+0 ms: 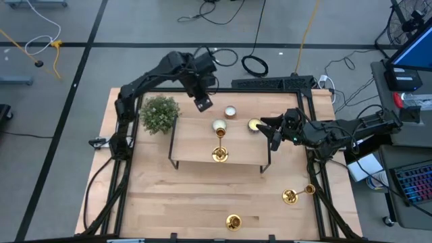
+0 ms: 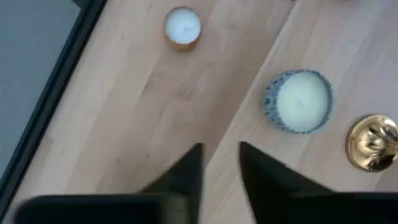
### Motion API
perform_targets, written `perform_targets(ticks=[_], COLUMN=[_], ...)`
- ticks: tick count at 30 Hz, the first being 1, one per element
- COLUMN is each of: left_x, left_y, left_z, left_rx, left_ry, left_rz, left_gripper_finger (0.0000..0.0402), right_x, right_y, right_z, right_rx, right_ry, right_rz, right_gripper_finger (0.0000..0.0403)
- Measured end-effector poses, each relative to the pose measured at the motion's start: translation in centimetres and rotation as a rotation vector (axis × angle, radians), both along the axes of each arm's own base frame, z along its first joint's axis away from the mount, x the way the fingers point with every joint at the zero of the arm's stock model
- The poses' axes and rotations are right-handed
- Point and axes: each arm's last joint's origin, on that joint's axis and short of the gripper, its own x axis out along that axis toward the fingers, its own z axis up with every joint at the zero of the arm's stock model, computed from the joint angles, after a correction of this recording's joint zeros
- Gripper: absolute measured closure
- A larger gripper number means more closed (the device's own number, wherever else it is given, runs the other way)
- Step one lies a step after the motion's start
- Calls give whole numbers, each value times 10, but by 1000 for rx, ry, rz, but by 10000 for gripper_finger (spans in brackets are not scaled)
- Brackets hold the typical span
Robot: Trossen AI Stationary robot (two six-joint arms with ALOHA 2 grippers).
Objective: Pick & Place candle stick holders
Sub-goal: Put the bottom scented candle on the shelf
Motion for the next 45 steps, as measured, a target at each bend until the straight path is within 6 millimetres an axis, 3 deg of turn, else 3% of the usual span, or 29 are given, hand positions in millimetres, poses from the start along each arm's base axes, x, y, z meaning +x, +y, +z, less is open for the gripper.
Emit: perform_targets(ticks=[2,4,11,17,29,35,45], left_x=[2,4,12,4,-25,-19,-13], left_y=[-2,-4,-15,-30,-56,-60,-51], left_z=[-1,-2,-29,-51,-54,-66,-65], left_rx=[-24,-49,-120,-129,-146,-148,-125], left_ry=[-12,-21,77,194,22,-6,-82], left_rz=[-15,-32,-21,-34,9,-12,-2], left_gripper_finger=[365,390,397,399,400,400,401], right_x=[0,0,0,0,0,0,0], right_y=[0,0,0,0,0,0,0], right_z=[0,0,0,0,0,0,0], right_rx=[5,8,15,15,6,-5,5], right_ry=[-2,-3,-6,-6,-2,3,-2], right_rz=[-1,-1,0,0,1,2,0], right_gripper_finger=[203,203,203,203,203,203,203])
